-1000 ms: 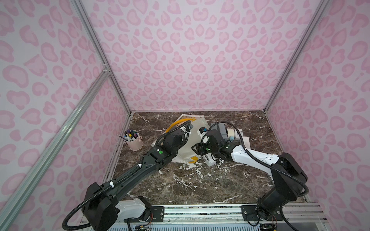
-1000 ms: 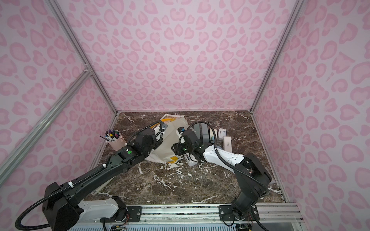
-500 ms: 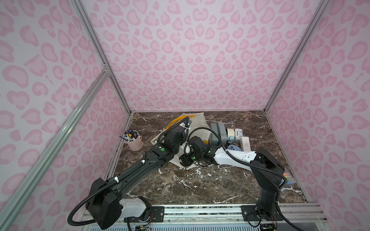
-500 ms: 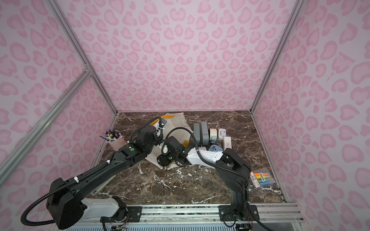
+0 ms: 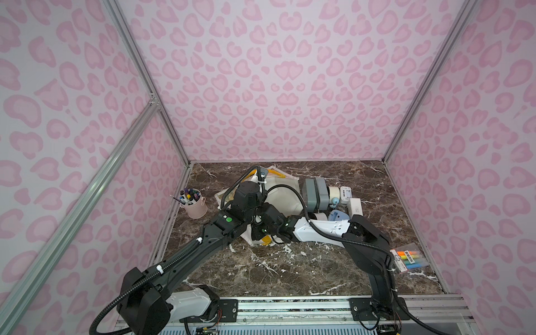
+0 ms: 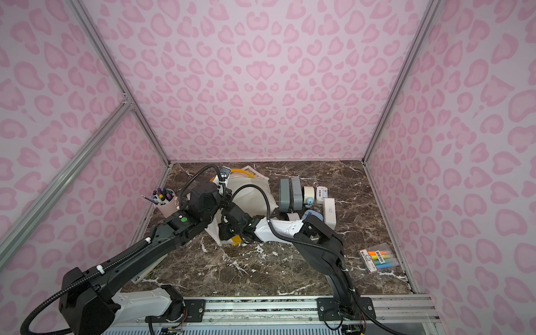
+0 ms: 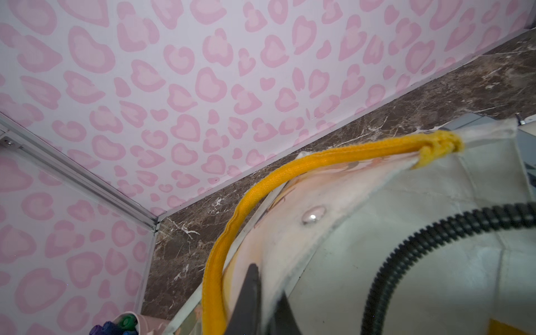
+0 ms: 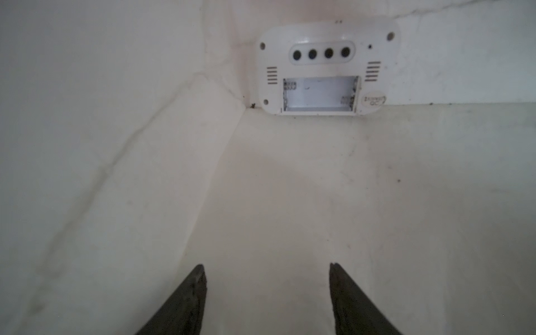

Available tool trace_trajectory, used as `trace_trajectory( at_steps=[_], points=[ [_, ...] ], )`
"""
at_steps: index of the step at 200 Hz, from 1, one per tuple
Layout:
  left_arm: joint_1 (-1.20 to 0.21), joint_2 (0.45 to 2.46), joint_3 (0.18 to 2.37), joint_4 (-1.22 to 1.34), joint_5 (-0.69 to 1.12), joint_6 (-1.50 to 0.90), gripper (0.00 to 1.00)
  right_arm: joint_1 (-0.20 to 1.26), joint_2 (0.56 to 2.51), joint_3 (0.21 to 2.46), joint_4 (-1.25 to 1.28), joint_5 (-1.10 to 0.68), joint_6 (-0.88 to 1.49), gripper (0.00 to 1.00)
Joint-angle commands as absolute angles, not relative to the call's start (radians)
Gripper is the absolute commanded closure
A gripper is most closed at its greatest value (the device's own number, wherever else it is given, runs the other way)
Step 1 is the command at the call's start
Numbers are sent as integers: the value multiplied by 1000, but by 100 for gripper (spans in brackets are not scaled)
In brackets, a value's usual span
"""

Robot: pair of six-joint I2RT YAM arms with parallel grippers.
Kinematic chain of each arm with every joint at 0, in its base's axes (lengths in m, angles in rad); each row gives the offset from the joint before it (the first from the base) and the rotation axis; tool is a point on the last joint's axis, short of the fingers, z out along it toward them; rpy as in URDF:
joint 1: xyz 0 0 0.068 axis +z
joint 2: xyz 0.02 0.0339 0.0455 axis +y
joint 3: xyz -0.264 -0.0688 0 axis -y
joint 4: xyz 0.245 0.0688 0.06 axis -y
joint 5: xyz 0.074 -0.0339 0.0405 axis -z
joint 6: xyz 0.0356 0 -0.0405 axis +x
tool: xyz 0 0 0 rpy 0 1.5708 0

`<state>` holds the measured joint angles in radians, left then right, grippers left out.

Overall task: Take the alarm clock out of the canvas bag
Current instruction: Pick up the alarm from the canvas bag.

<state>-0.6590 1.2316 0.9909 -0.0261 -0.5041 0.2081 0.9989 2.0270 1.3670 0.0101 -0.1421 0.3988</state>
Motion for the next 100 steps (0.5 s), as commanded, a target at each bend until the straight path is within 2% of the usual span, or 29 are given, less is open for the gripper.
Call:
trace_trajectory(
  at_steps=[1,19,41,100],
  points=[
    [-666,1218,990,-21,-417,171,97,953,2001,1322,18,-81,426,30],
    [-676,1228,1020,-87,-435,173,97,872,2010,1293,67,-185,466,27],
    [-688,1241,1037,-117,-430,189,97,808,2037,1303,88,-223,477,24],
    [-758,1310,1081,-116,-505,254,97,761,2114,1378,70,-262,522,15]
  ],
)
